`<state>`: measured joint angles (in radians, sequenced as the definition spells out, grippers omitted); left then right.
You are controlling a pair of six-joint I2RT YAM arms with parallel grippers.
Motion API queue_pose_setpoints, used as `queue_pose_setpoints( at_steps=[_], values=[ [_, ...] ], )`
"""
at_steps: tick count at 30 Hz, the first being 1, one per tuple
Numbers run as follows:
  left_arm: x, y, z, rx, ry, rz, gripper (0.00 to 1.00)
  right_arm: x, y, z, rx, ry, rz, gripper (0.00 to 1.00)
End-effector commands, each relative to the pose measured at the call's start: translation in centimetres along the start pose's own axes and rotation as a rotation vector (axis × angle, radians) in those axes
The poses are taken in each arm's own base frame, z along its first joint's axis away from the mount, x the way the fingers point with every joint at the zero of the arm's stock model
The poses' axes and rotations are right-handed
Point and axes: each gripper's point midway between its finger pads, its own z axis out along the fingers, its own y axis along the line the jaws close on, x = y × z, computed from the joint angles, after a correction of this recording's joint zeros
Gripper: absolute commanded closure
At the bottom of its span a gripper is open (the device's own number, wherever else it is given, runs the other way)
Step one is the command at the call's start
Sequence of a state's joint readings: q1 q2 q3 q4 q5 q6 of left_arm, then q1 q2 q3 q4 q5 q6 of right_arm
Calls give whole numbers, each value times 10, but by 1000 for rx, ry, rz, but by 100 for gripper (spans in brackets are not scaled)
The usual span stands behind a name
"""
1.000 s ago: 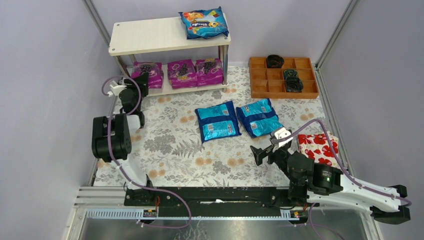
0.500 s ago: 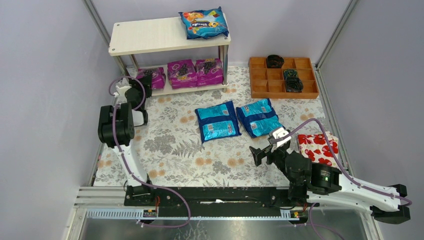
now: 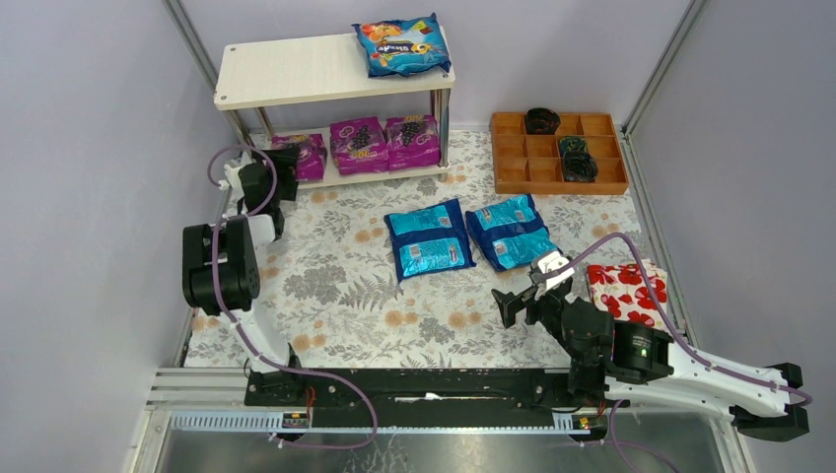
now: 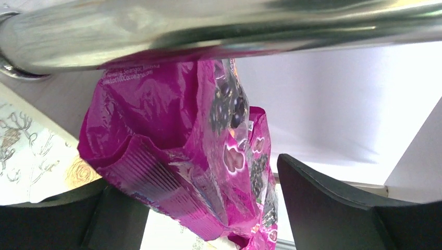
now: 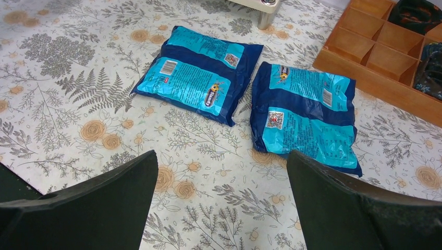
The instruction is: Place and organize the candy bags onto the shelf
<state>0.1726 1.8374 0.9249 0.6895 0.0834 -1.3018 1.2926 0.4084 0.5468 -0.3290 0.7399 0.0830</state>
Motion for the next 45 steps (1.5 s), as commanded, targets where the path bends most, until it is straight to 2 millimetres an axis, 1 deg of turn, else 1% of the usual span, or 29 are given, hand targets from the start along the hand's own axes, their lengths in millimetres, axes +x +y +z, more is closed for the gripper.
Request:
queue_pose_setpoints(
  at_steps=[1,5,9,12,13,16,20,22,26,29,31,34,36,38,40,42,43,45],
  values=[
    [-8,-13,-17,-46,17,20,11,-11,-1,-2,2,-23,40,0],
    [-4,-19,-23,-33,49,41,8,-9,0,-1,0,-20,46,0],
    [1,-17,-27,-53,82,43,8,-8,2,-1,-7,-18,47,0],
    [-1,-13,-31,-84,70,37,10,-8,2,-1,-7,-18,47,0],
    [-3,-13,-31,-89,62,37,13,-8,2,-1,-7,-18,47,0],
    [-7,-13,-29,-94,42,37,26,-8,2,-1,-8,-17,46,0],
    [-9,-19,-19,-72,34,30,39,-8,3,-1,-9,-16,45,0],
    [-12,-23,-12,-62,29,29,43,-9,2,-1,-8,-17,48,0],
    [-14,-22,2,-64,23,25,49,-7,2,0,-6,-15,52,0],
    [-15,-21,11,-68,22,26,50,-7,3,0,-8,-15,58,0],
    [-15,-19,16,-73,24,25,50,-7,3,0,-6,-16,60,0],
    [-12,-11,19,-93,39,29,50,-8,-1,1,25,-24,63,0],
    [-12,-3,19,-112,40,48,48,-12,-9,2,76,-30,64,0],
    [-11,1,19,-129,43,66,43,-19,-26,3,194,-55,101,0],
    [-10,5,20,-147,55,75,36,-33,-45,0,332,-90,142,0],
    [-9,4,21,-160,76,106,28,-50,-58,-1,427,-105,106,0],
    [-9,5,21,-173,83,124,22,-58,-63,0,461,-108,74,0],
    [-9,6,18,-202,103,162,15,-65,-73,12,492,-112,24,0]
  ],
)
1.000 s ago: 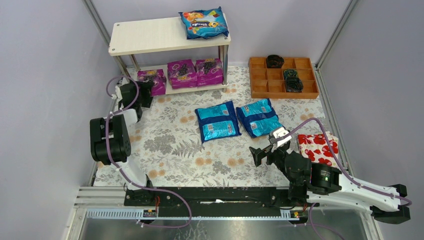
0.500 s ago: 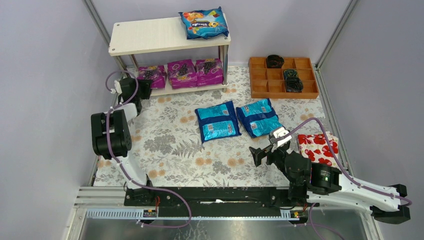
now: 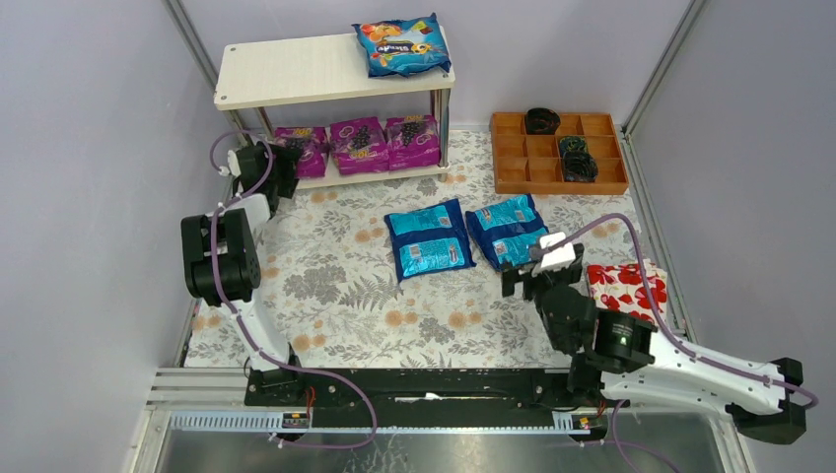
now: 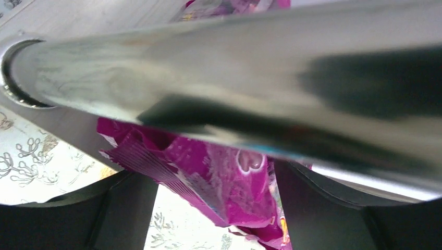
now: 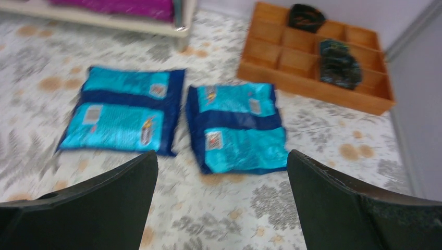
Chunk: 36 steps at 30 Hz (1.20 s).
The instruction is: Place and organize the candy bags onto the shelf
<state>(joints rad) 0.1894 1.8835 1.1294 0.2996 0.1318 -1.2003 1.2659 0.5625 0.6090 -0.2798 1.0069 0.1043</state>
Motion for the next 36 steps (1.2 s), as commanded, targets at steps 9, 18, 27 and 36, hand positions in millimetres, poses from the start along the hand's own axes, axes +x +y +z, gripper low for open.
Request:
queue_pose_setpoints(
  at_steps=[9,18,27,36],
  values=[
    [-3,-24,-20,3,58,152,1,14,-61,103,218,212,280,0],
    [10,-15,-37,-6,117,197,1,56,-56,128,153,336,478,0],
    [15,-21,-53,10,159,268,1,61,-63,126,181,355,422,0],
    [10,-38,-94,107,161,321,1,63,-44,129,60,358,417,0]
  ],
)
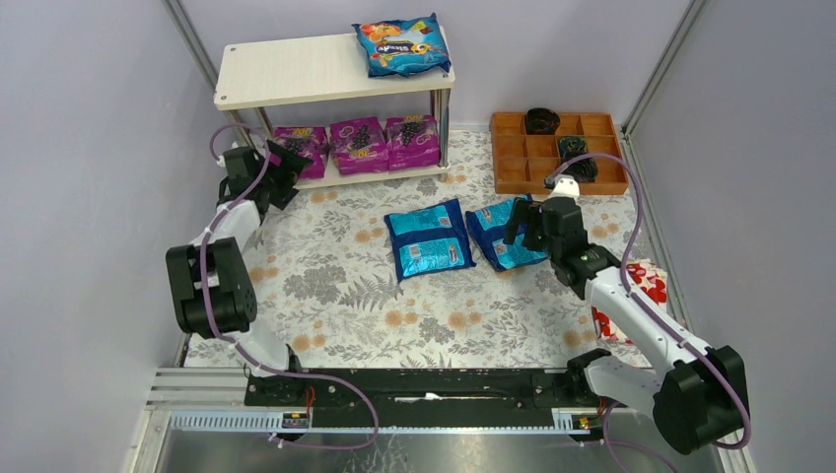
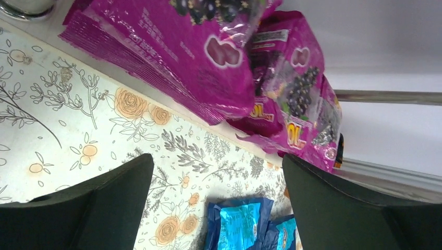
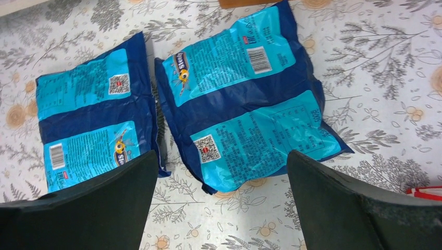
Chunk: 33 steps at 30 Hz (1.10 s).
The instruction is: Place and organize the candy bags onto the shelf
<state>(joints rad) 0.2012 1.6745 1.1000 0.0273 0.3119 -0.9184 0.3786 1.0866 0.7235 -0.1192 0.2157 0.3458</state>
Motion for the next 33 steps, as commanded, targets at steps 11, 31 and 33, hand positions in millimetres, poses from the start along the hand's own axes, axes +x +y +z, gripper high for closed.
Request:
queue_pose_setpoints(
  at_steps=[11,31,33],
  values=[
    [13,-93,-110,309,-34,325,1,-11,52,-5,-324,-77,-101,0],
    [140,-218,-215,748,112,669,1,-122,172,131,-690,-480,83,18],
    [145,-220,-220,741,100,700,1,-129,187,144,-728,-530,43,21]
  ],
)
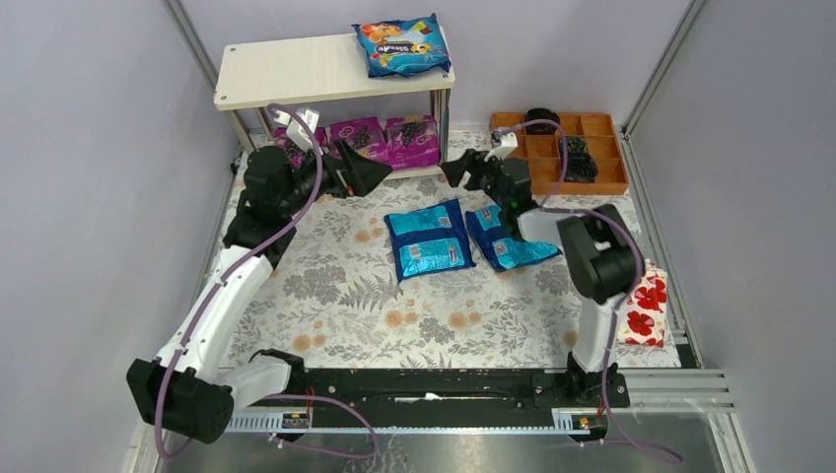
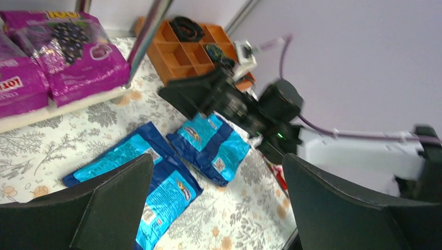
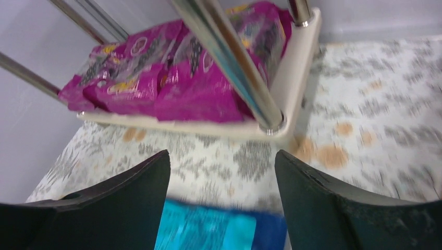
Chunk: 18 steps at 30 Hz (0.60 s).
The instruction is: Place and organize the candy bags onto the shelf
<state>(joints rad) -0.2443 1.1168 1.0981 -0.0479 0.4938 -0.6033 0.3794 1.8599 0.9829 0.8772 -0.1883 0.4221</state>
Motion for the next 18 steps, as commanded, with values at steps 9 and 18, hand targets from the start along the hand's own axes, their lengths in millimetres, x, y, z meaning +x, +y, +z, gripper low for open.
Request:
queue_pose_setpoints(
  at_steps=[9,18],
  values=[
    [-1,-30,-8,14,-4,130,1,-58,11,100,-50,-238,-161,26],
    [4,-27,-3,22,15,112,1,-69,25,114,-90,-223,-257,48]
  ],
)
